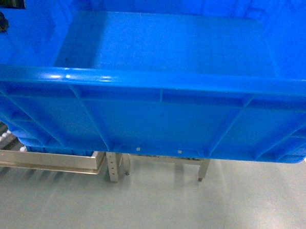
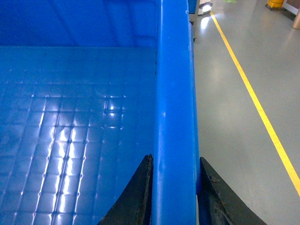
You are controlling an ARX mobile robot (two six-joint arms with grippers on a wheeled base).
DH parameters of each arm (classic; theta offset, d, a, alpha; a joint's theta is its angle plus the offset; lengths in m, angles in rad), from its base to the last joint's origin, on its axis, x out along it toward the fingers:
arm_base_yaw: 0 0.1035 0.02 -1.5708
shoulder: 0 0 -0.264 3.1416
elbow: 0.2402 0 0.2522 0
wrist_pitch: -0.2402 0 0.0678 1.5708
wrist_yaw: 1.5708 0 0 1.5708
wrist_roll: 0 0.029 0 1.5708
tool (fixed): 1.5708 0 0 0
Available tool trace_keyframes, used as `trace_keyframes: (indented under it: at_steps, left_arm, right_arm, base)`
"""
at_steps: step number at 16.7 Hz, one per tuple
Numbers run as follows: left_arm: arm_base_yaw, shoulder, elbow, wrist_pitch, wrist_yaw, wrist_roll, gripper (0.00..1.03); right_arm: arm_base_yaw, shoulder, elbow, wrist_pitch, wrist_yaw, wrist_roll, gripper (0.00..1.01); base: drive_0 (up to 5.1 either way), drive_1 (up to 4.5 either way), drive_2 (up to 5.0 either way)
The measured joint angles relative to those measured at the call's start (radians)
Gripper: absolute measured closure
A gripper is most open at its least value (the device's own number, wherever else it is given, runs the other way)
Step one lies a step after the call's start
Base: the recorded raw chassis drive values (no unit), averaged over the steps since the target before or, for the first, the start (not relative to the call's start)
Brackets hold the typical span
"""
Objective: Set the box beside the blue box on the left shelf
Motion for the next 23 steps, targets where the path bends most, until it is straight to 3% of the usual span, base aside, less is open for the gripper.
trace_keyframes:
  at_steps: [23]
  left_arm:
    - [0.000,0.000,0.000,0.000,-0.002,-0.001,0.87]
  right_arm:
    - [0.000,0.000,0.000,0.002,0.000,0.000,0.80]
  base:
    - [-5.0,2.29,2.5]
